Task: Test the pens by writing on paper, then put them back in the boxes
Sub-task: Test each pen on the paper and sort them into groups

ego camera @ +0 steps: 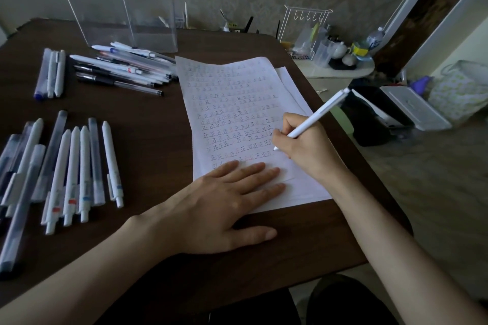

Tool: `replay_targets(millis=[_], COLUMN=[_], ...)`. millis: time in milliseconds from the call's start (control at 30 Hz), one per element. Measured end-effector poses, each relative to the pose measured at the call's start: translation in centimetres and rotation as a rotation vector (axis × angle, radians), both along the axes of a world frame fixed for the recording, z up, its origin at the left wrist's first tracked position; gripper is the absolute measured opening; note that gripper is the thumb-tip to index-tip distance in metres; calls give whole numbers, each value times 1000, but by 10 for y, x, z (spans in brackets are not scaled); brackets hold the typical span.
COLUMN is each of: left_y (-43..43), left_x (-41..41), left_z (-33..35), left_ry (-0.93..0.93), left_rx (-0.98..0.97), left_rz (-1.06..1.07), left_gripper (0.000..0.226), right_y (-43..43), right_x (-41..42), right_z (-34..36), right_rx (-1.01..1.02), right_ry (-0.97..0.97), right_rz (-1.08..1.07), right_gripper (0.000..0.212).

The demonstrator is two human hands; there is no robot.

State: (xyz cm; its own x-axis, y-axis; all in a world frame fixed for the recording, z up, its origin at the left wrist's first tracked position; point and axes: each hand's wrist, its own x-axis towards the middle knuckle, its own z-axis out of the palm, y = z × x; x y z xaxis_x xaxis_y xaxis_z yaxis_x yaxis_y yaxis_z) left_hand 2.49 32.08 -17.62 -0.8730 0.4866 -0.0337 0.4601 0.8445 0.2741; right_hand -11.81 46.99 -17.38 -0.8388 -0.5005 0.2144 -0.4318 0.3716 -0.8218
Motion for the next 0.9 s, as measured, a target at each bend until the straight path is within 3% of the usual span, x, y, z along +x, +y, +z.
replay_targets(millis=[900], left_y=[1], left_x=[0], left_z=[1], left_ry=[1], left_rx=[38], left_rz=[21], left_gripper=[72], right_y=[2], right_x=[1], right_z=[0], right_rx=[7], right_ry=[6], right_rz=[16], right_gripper=[37])
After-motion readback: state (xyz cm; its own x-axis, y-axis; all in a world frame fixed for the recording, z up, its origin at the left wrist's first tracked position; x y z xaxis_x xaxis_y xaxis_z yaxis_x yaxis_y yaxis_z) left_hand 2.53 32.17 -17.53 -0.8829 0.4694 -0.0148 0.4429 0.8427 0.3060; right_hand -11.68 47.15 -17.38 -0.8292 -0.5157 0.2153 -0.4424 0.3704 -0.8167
